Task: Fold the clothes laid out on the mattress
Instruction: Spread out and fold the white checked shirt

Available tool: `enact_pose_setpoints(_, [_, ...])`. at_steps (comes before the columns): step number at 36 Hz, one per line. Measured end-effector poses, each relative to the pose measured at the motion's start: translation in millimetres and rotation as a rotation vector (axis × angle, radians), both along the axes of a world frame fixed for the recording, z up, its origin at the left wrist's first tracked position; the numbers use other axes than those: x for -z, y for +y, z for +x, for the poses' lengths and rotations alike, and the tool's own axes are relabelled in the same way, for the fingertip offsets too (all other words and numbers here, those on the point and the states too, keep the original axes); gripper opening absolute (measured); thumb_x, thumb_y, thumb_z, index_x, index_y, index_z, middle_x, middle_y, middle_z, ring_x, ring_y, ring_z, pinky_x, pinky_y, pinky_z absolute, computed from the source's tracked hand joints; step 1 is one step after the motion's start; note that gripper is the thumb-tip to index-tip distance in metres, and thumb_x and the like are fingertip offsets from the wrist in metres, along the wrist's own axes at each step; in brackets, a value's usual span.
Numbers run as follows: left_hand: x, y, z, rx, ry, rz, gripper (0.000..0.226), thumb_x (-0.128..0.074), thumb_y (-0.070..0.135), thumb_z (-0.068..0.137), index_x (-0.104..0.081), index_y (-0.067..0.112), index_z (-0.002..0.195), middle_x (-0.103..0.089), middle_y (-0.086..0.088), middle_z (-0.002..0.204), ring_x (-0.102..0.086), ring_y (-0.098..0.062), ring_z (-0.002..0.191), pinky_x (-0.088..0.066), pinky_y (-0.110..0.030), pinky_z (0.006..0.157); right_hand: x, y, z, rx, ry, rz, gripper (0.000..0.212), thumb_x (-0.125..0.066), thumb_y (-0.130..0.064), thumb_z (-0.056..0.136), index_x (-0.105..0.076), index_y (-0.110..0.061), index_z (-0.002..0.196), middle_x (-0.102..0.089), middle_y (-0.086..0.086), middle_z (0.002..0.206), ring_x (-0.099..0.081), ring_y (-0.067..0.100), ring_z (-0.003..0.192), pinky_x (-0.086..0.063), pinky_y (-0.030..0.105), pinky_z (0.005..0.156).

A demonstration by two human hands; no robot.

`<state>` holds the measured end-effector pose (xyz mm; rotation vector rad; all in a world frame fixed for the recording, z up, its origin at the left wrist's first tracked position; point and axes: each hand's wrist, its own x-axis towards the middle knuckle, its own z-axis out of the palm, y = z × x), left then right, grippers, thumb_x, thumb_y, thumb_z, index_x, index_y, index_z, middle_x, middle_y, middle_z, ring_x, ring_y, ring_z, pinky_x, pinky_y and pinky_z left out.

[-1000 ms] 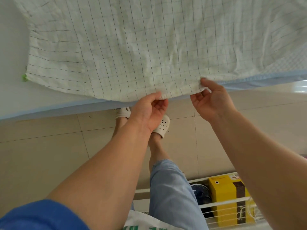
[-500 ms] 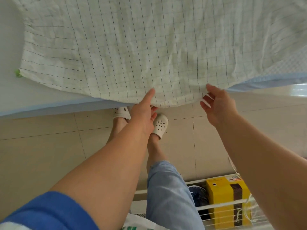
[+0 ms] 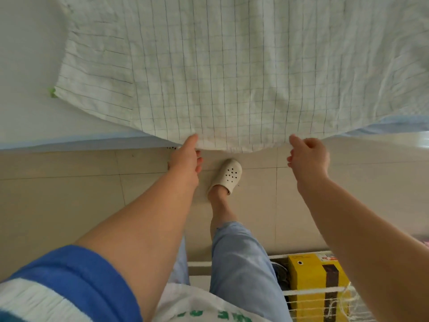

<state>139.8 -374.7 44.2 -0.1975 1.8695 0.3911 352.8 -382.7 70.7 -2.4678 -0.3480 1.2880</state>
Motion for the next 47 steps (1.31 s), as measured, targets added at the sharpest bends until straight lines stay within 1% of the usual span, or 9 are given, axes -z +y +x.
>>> enact_pose_setpoints(5, [-12, 16, -63, -0.185, 0.117, 0.104, 0.020, -0.066, 0.033, 0.084, -0.062, 0.015, 0.089, -0.065, -0.001, 0.083, -0.056, -0.009, 0.058, -0.041, -0.019, 0.048, -16, 5, -65, -0.623, 0.034, 0.124, 0.013, -0.060, -0.037, 0.086, -0.050, -0.031, 0.091, -0.054, -0.015, 0.078, -0.051, -0.001, 0.069, -0.033, 0.015, 0.054])
enact_pose_setpoints(13, [-16, 47, -135, -0.224, 0.181, 0.067, 0.028, -0.070, 0.039, 0.080, -0.056, 0.016, 0.084, -0.058, -0.004, 0.075, -0.061, -0.014, 0.061, -0.053, -0.025, 0.058, 5, 40, -167, -1.188, -0.038, 0.303, 0.044, -0.058, -0.036, 0.085, -0.048, -0.019, 0.125, -0.050, -0.002, 0.119, -0.044, 0.016, 0.113, -0.033, 0.027, 0.094])
enact_pose_setpoints(18, [-16, 43, -162, 0.151, 0.161, 0.017, 0.047, -0.057, 0.057, 0.081, -0.061, 0.011, 0.080, -0.063, -0.003, 0.056, -0.060, -0.017, 0.046, -0.040, -0.021, 0.041, 23, 60, -213, -1.269, -0.101, 0.310, 0.055, -0.059, -0.037, 0.084, -0.040, -0.019, 0.133, -0.045, 0.001, 0.127, -0.039, 0.021, 0.117, -0.032, 0.031, 0.098])
enact_pose_setpoints(22, [-16, 55, -189, 0.465, 0.455, 0.176, 0.047, -0.055, 0.058, 0.077, -0.058, 0.012, 0.066, -0.064, 0.000, 0.064, -0.063, -0.019, 0.059, -0.047, -0.032, 0.061, 27, 69, -246, -1.325, -0.152, 0.316, 0.063, -0.059, -0.038, 0.083, -0.032, -0.022, 0.138, -0.042, 0.001, 0.125, -0.040, 0.020, 0.114, -0.031, 0.030, 0.097])
enact_pose_setpoints(25, [-17, 80, -210, 0.446, 0.529, 0.247, 0.047, -0.062, 0.057, 0.071, -0.060, 0.013, 0.086, -0.062, 0.003, 0.078, -0.058, -0.015, 0.069, -0.039, -0.028, 0.056, 25, 72, -272, -1.340, -0.160, 0.307, 0.070, -0.059, -0.040, 0.082, -0.027, -0.021, 0.142, -0.038, 0.001, 0.127, -0.038, 0.019, 0.115, -0.030, 0.030, 0.099])
enact_pose_setpoints(28, [-16, 102, -225, 0.228, 0.304, 0.211, 0.051, -0.071, 0.049, 0.068, -0.064, 0.017, 0.107, -0.068, 0.000, 0.098, -0.065, -0.017, 0.087, -0.053, -0.033, 0.074, 24, 79, -297, -1.332, -0.209, 0.289, 0.072, -0.059, -0.045, 0.081, -0.026, -0.020, 0.141, -0.036, 0.002, 0.128, -0.037, 0.019, 0.114, -0.031, 0.031, 0.098])
enact_pose_setpoints(36, [-34, 118, -223, 0.281, 0.129, 0.490, 0.003, -0.069, 0.023, 0.073, -0.069, 0.021, 0.073, -0.072, 0.004, 0.072, -0.069, -0.012, 0.070, -0.053, -0.026, 0.060, 9, 97, -346, -0.952, -0.142, 0.308, 0.067, -0.066, -0.031, 0.079, -0.037, -0.023, 0.138, -0.045, -0.002, 0.124, -0.042, 0.017, 0.115, -0.037, 0.032, 0.093])
enact_pose_setpoints(41, [-57, 133, -216, 0.568, 0.173, 0.694, 0.042, -0.058, 0.049, 0.073, -0.060, 0.008, 0.064, -0.061, -0.005, 0.062, -0.052, -0.002, 0.054, -0.040, -0.016, 0.056, -16, 106, -325, -0.674, 0.029, 0.332, 0.022, -0.052, -0.012, 0.088, -0.063, -0.023, 0.103, -0.051, -0.015, 0.083, -0.052, 0.009, 0.078, -0.041, 0.023, 0.067])
enact_pose_setpoints(47, [-63, 195, -228, 0.519, 0.121, 0.450, 0.058, -0.054, 0.066, 0.074, -0.063, 0.014, 0.052, -0.066, 0.001, 0.052, -0.066, -0.011, 0.052, -0.050, -0.031, 0.067, -37, 112, -276, -0.445, 0.120, 0.354, 0.029, -0.047, -0.015, 0.092, -0.061, -0.038, 0.081, -0.060, -0.020, 0.078, -0.052, -0.011, 0.066, -0.039, 0.004, 0.053])
